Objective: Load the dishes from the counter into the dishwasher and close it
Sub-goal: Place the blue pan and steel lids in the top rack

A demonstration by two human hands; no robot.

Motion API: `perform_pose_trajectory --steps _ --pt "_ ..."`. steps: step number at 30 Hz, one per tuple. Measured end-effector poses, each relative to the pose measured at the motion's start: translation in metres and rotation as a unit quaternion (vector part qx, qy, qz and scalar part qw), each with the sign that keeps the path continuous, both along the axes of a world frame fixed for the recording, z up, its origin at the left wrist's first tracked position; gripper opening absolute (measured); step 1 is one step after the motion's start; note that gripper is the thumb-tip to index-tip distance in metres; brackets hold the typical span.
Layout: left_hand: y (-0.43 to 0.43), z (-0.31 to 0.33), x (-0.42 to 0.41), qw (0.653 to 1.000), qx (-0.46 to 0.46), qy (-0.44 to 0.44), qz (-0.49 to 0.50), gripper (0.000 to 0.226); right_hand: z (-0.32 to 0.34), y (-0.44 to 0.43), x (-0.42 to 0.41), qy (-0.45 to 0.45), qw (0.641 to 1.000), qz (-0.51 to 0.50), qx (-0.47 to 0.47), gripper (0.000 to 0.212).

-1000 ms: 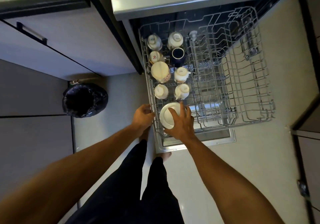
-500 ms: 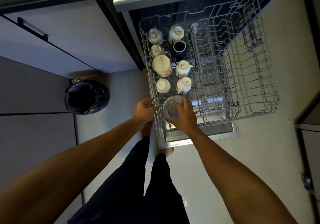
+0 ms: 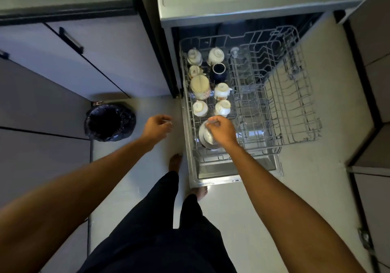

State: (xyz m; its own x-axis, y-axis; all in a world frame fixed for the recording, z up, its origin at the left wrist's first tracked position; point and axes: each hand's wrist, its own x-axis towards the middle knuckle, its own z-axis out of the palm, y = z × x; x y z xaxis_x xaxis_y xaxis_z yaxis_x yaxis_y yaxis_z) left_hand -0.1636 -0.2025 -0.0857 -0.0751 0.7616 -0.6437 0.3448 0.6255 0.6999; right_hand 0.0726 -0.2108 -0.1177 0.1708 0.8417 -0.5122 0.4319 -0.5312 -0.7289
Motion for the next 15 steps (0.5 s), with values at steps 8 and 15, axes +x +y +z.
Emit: perform_pose_trajectory --steps 8,15 --pt "-0.028 0.045 -0.105 0.993 0.101 0.054 0.028 0.016 0.059 0.017 -0.099 0.005 0.988 0.127 0.090 0.009" --pt "-0.042 0.085 -0.256 0.970 0.184 0.115 0.108 0.012 0.112 0.043 -0.263 0.005 0.958 0.242 0.156 0.010"
